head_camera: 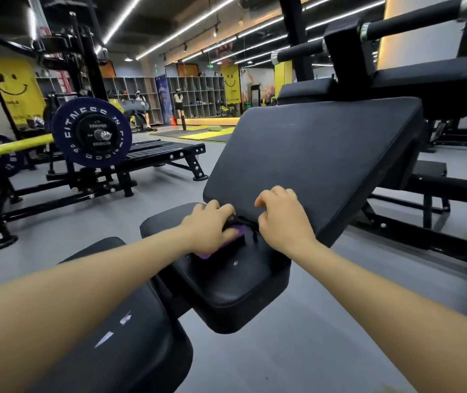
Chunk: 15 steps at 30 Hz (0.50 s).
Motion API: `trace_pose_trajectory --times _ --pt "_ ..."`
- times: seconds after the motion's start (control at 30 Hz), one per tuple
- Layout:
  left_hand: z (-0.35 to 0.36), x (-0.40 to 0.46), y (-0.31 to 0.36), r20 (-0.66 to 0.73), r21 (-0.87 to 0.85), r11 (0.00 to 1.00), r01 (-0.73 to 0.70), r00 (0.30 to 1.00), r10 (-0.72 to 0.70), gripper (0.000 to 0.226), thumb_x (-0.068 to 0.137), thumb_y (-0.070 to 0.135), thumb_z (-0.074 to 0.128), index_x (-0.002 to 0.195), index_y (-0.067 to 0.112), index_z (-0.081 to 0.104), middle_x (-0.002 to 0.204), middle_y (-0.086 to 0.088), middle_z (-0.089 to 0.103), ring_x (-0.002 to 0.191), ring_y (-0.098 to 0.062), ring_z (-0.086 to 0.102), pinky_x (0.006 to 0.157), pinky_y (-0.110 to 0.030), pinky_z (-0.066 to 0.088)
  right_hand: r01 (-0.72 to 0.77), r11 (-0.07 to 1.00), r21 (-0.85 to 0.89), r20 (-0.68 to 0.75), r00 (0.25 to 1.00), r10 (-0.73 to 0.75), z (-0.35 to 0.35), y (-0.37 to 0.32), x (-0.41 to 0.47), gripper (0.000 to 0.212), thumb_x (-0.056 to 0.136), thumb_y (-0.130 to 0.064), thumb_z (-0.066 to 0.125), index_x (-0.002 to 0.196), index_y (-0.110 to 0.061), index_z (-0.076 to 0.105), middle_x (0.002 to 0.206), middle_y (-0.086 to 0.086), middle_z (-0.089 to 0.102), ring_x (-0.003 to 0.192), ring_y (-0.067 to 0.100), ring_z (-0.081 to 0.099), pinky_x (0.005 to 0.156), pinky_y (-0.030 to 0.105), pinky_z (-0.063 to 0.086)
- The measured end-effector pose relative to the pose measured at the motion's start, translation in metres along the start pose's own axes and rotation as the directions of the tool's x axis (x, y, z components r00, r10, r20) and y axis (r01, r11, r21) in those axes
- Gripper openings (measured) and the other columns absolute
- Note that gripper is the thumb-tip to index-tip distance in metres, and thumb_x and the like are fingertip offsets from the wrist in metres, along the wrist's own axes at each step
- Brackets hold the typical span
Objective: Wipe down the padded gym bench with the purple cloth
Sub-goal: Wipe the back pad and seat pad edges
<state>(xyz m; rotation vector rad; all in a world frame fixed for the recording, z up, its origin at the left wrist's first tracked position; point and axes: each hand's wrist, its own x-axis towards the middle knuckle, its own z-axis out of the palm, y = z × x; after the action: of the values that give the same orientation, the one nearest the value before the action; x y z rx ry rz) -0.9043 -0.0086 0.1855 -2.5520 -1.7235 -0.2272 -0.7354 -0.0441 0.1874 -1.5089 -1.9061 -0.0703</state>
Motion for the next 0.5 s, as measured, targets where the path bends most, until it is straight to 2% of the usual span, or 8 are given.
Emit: trace_pose_trajectory --times 0.1,0.2,0.3,0.37,0.43,0.5 --pt "-0.001 0.012 -0.009 -0.014 0.04 0.998 -0.042 0.999 0.042 0.042 0.089 0.053 0.046 0.114 0.02 0.047 0.111 -0.006 0.044 0.106 -0.034 0.044 0.094 -0.046 0.042 0.041 0.996 -0.082 0.147 0.989 -0.028 0.014 -0.003 0.009 0.023 0.091 -0.017 0.044 0.108 -0.015 0.059 0.111 0.004 0.053 0.107 0.025 0.044 0.087 0.034 0.04" --pt "-0.004 0.035 -0.034 -0.045 0.063 0.994 0.093 0.995 -0.09 0.044 0.092 0.051 0.045 0.122 0.019 0.046 0.12 -0.009 0.045 0.111 -0.036 0.043 0.093 -0.043 0.042 0.122 0.972 -0.199 0.199 0.977 -0.082 0.029 -0.005 0.018 0.024 0.092 -0.021 0.041 0.104 -0.018 0.062 0.108 0.002 0.057 0.103 0.024 0.047 0.086 0.034 0.039" --pt "-0.002 0.062 -0.06 -0.071 0.039 0.969 0.243 0.968 -0.24 0.043 0.092 0.051 0.046 0.124 0.023 0.049 0.123 -0.009 0.047 0.114 -0.039 0.042 0.096 -0.043 0.041 0.15 0.967 -0.207 0.212 0.972 -0.105 0.036 -0.004 0.026 0.023 0.092 -0.018 0.04 0.101 -0.017 0.061 0.106 0.002 0.057 0.101 0.023 0.047 0.085 0.032 0.039" --pt "-0.001 0.07 -0.064 -0.079 -0.008 0.959 0.284 0.956 -0.284 0.04 0.092 0.049 0.048 0.121 0.023 0.052 0.123 -0.01 0.048 0.115 -0.039 0.043 0.095 -0.042 0.041 0.18 0.96 -0.215 0.213 0.968 -0.134 0.037 -0.003 0.027 0.022 0.093 -0.018 0.039 0.1 -0.016 0.06 0.104 0.002 0.055 0.099 0.023 0.047 0.084 0.031 0.039" --pt "-0.002 0.066 -0.06 -0.067 -0.05 0.967 0.25 0.965 -0.253 0.037 0.091 0.045 0.053 0.118 0.019 0.056 0.121 -0.013 0.051 0.113 -0.037 0.048 0.092 -0.039 0.041 0.204 0.953 -0.224 0.222 0.963 -0.154 0.038 -0.002 0.027 0.021 0.093 -0.018 0.039 0.099 -0.016 0.059 0.103 0.002 0.055 0.097 0.023 0.046 0.082 0.031 0.04" --pt "-0.007 0.052 -0.051 -0.053 -0.106 0.985 0.138 0.988 -0.144 0.035 0.09 0.038 0.058 0.114 0.012 0.058 0.115 -0.013 0.055 0.107 -0.033 0.053 0.088 -0.034 0.041 0.236 0.942 -0.237 0.223 0.957 -0.184 0.039 -0.001 0.029 0.022 0.092 -0.019 0.039 0.101 -0.016 0.059 0.103 0.0 0.055 0.097 0.022 0.045 0.083 0.031 0.039"
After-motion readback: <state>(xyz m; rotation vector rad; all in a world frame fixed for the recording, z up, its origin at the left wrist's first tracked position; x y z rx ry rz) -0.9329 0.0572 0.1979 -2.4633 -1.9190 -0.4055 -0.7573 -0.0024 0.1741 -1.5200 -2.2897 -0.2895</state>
